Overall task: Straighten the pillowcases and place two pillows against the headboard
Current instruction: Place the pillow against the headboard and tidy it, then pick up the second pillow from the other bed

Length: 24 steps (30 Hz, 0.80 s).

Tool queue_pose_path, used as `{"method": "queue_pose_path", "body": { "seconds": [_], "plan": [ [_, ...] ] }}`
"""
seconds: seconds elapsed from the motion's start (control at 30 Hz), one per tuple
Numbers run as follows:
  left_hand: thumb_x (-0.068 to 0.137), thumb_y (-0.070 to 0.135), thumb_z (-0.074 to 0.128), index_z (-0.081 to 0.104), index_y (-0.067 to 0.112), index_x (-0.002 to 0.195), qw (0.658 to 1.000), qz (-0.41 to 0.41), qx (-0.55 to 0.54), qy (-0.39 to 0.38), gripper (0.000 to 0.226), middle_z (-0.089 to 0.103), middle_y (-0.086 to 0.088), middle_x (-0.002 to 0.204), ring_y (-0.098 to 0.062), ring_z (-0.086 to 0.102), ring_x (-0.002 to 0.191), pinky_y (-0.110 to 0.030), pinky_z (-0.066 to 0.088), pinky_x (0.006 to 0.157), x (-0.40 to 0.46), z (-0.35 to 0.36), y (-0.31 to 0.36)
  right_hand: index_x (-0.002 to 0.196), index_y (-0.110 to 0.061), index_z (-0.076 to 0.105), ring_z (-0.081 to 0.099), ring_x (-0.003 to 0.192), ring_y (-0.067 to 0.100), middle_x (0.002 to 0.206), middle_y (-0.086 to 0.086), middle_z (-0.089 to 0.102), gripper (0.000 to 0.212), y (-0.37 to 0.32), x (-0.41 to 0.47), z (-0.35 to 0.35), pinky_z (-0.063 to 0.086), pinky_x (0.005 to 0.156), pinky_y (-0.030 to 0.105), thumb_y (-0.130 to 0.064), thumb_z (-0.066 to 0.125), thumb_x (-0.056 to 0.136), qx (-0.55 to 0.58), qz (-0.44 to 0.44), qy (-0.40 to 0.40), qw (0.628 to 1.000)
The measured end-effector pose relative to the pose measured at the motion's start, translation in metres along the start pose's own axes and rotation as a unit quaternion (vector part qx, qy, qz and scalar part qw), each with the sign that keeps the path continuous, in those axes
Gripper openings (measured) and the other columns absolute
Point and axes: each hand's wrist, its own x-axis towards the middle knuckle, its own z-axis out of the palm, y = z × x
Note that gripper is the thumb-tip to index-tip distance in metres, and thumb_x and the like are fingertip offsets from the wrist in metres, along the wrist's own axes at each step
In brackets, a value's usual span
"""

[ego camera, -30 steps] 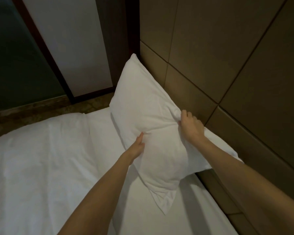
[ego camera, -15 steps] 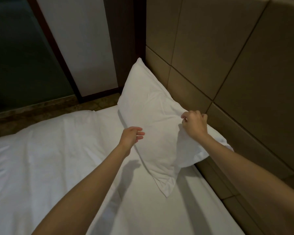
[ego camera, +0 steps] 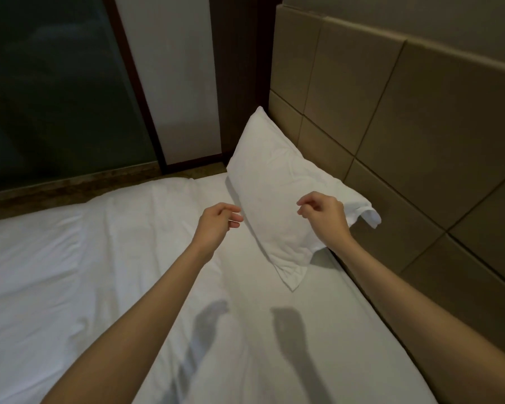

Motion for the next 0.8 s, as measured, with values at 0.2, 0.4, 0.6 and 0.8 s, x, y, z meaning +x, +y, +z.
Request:
{"method": "queue_pose_path", "body": {
  "seconds": [0.2, 0.4, 0.6, 0.8],
  "plan": [
    [0.094, 0.010, 0.037, 0.069, 0.017, 0.095, 0.999, 0.021, -0.025, 0.022, 0.033, 0.071, 0.000, 0.085, -0.014, 0.066, 0.081, -0.021, 0.051, 0.078, -0.087, -0.024, -0.009, 0.079, -0.017, 0.068, 0.065, 0.068, 0.017, 0.068, 0.000, 0.069, 0.023, -0.013, -0.107, 0.007, 0.055, 0.071, 0.034, 0.001, 0.054, 0.083, 0.093, 0.036, -0.007, 0.995],
    [0.090, 0.013, 0.039, 0.069, 0.020, 0.090, 0.999, 0.045, -0.006, 0.020, 0.031, 0.073, 0.002, 0.082, -0.010, 0.066, 0.076, -0.021, 0.050, 0.076, -0.167, -0.041, -0.037, 0.074, -0.021, 0.069, 0.065, 0.063, 0.007, 0.062, -0.004, 0.070, 0.026, -0.023, -0.200, 0.008, 0.051, 0.063, 0.021, 0.000, 0.056, 0.082, 0.175, 0.073, 0.002, 0.982],
    [0.089, 0.010, 0.042, 0.069, 0.023, 0.084, 0.999, 0.007, -0.019, 0.038, 0.031, 0.073, 0.004, 0.078, -0.005, 0.066, 0.070, -0.024, 0.050, 0.079, -0.237, -0.055, -0.072, 0.079, -0.013, 0.070, 0.065, 0.064, 0.014, 0.071, 0.008, 0.071, 0.021, -0.030, -0.268, 0.015, 0.052, 0.066, 0.025, 0.002, 0.056, 0.082, 0.218, 0.114, -0.028, 0.969],
    [0.089, 0.009, 0.042, 0.069, 0.024, 0.081, 0.995, -0.022, -0.032, 0.094, 0.032, 0.072, 0.006, 0.074, -0.005, 0.066, 0.068, -0.023, 0.049, 0.077, -0.294, -0.063, -0.116, 0.080, -0.009, 0.071, 0.064, 0.058, 0.009, 0.071, 0.009, 0.071, 0.023, -0.024, -0.313, 0.026, 0.049, 0.057, 0.013, 0.006, 0.053, 0.083, 0.229, 0.139, -0.101, 0.958]
  ]
}}
